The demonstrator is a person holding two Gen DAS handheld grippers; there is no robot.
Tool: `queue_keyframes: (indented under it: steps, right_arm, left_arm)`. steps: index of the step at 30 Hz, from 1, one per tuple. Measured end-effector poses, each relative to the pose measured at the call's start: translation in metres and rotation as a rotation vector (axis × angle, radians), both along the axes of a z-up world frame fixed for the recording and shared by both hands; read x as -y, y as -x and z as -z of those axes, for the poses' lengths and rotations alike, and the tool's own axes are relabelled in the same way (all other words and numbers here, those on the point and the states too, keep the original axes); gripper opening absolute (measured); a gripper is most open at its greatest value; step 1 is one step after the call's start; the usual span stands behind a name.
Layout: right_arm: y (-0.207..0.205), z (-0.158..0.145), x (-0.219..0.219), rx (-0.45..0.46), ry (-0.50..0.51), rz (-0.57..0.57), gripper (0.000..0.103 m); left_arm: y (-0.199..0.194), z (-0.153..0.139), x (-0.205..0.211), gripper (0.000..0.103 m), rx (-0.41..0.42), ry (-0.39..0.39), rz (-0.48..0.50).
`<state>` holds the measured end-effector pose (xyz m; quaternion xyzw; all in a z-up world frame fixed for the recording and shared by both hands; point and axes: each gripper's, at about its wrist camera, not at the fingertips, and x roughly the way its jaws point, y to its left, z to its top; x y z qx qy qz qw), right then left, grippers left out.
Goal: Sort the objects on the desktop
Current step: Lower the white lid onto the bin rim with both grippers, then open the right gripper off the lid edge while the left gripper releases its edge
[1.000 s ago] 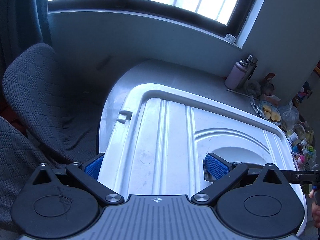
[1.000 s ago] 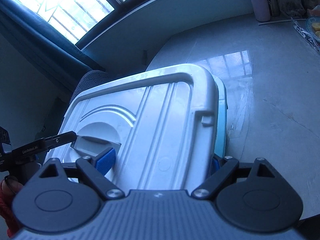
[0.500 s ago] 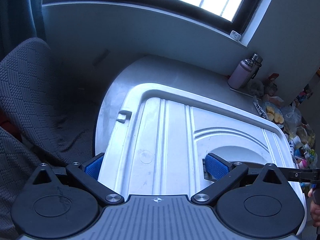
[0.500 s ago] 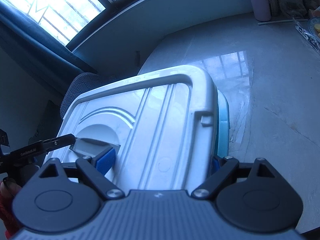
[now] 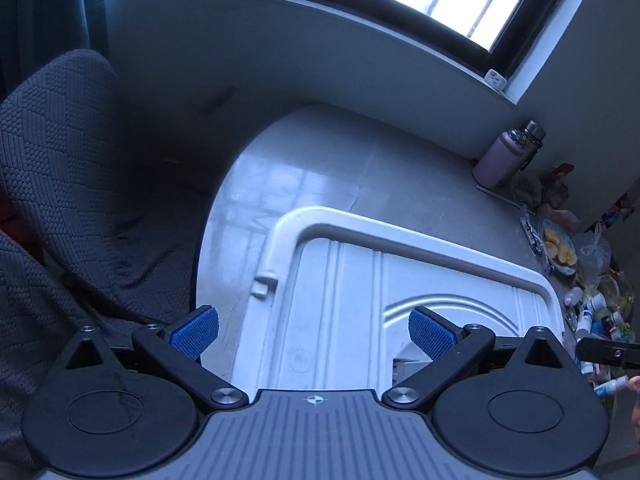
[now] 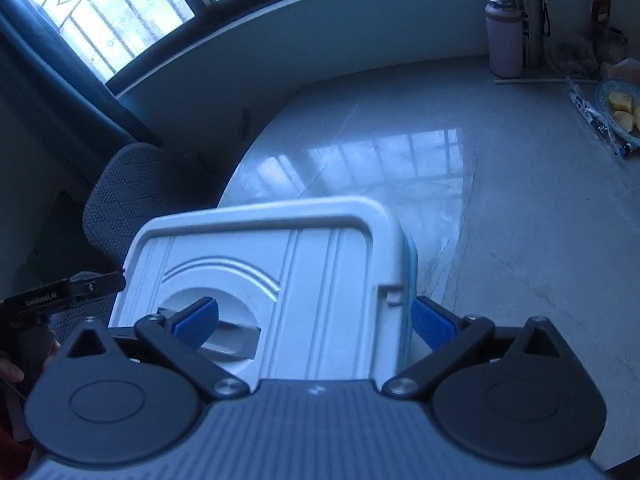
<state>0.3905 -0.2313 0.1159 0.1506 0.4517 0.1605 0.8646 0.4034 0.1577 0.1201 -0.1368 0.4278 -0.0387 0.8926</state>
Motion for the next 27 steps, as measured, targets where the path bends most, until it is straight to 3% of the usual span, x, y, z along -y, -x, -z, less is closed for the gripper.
queue_keyframes:
  steps: [5, 12, 20, 27]
  right_arm:
    - [-0.006, -0.004, 0.011, -0.002, 0.018, 0.05, 0.103]
    - [-0.004, 0.004, 0.008, -0.051, 0.037, 0.026, 0.102]
    - [0.0, -0.013, 0.01, 0.016, 0.035, 0.045, 0.102]
    - [-0.004, -0.002, 0.01, -0.027, 0.054, 0.027, 0.102]
  left_arm:
    - [-0.001, -0.003, -0.003, 0.102, 0.001, -0.031, -0.013]
    - [-0.008, -0.002, 0.003, 0.103, -0.04, -0.083, 0.0]
    - [-0.011, -0.009, -0.002, 0.103, -0.04, -0.083, -0.014]
    - [-0.013, -0.002, -0.004, 0.103, -0.075, -0.093, -0.018]
